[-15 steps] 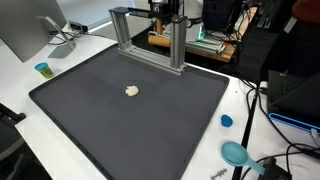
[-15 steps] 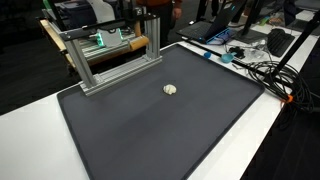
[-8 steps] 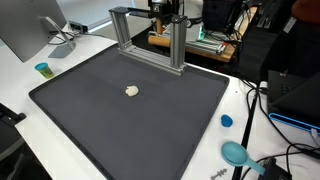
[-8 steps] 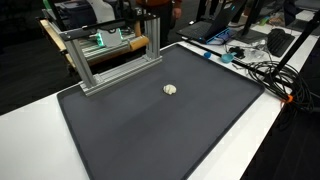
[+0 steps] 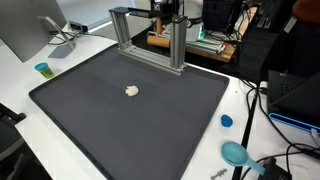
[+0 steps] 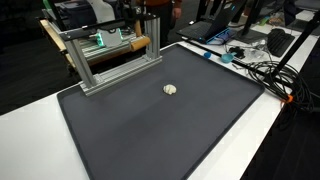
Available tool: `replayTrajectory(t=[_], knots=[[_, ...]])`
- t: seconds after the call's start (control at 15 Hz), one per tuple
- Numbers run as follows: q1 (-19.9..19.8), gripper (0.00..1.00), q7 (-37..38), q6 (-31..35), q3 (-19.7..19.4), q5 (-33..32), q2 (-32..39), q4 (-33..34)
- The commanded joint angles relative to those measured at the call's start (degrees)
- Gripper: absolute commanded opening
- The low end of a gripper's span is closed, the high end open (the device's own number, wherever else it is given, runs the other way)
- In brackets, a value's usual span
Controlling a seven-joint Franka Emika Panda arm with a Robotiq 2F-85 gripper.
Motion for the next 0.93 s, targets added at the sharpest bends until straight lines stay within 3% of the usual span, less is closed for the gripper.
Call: replayTrajectory(t=[0.0, 0.13, 0.27, 0.6, 0.87], knots=[[-0.28, 0.45, 0.64, -0.79, 0.20, 1.35, -2.70, -1.67], [-0.27, 0.29, 1.13, -0.94, 0.49, 1.30, -2.55, -1.03], [-0.32, 0.21, 1.15, -0.83, 0.66, 1.36, -2.23, -0.47], [-1.04, 0.21, 3.46, 2.04, 1.54, 0.84, -1.89, 0.51], [-2.43, 0.21, 8.55, 5.09, 4.54, -1.52, 2.29, 7.39]])
